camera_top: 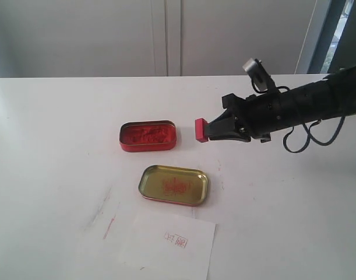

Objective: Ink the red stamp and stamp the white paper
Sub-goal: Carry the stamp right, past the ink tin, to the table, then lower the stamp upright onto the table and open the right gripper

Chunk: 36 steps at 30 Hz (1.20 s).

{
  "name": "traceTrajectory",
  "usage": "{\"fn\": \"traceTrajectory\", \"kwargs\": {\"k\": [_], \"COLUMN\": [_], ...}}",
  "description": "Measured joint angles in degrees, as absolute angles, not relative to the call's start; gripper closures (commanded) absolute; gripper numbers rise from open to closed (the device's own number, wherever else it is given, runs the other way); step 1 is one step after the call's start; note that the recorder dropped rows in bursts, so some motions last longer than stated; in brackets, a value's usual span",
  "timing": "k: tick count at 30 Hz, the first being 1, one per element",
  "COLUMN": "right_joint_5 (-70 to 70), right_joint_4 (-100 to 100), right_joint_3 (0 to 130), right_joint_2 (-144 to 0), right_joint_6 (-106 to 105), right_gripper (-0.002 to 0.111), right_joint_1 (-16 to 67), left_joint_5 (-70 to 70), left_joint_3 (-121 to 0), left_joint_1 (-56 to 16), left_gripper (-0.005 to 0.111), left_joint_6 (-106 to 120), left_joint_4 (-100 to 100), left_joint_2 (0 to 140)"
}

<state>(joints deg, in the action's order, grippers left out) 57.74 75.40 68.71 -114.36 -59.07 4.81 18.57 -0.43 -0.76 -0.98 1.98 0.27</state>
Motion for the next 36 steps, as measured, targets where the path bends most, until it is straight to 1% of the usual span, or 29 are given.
{"fn": "traceTrajectory", "kwargs": {"k": [8, 20, 36], "right_joint_5": [58.00, 57.14, 52.67], "right_joint_4": [82.44, 84.76, 85.91], "right_joint_3": [68.71, 68.71, 68.92], "right_joint_2": [-119.91, -125.40, -126.30], "right_joint_6": [-60.63, -60.63, -55.32], "right_gripper": [0.108, 0.108, 0.107], "right_joint_1": [4.72, 4.72, 4.72], "left_joint_5": [18.57, 18.57, 18.57], "left_joint_3": [-0.43, -0.43, -0.43], "left_joint_1": [-0.76, -0.76, -0.76], "left_gripper": [0.107, 0.107, 0.107], "left_joint_6": [-0.98, -0.98, -0.98], "left_joint_4": [1.98, 1.98, 1.98], "left_joint_2": [0.27, 0.27, 0.27]}}
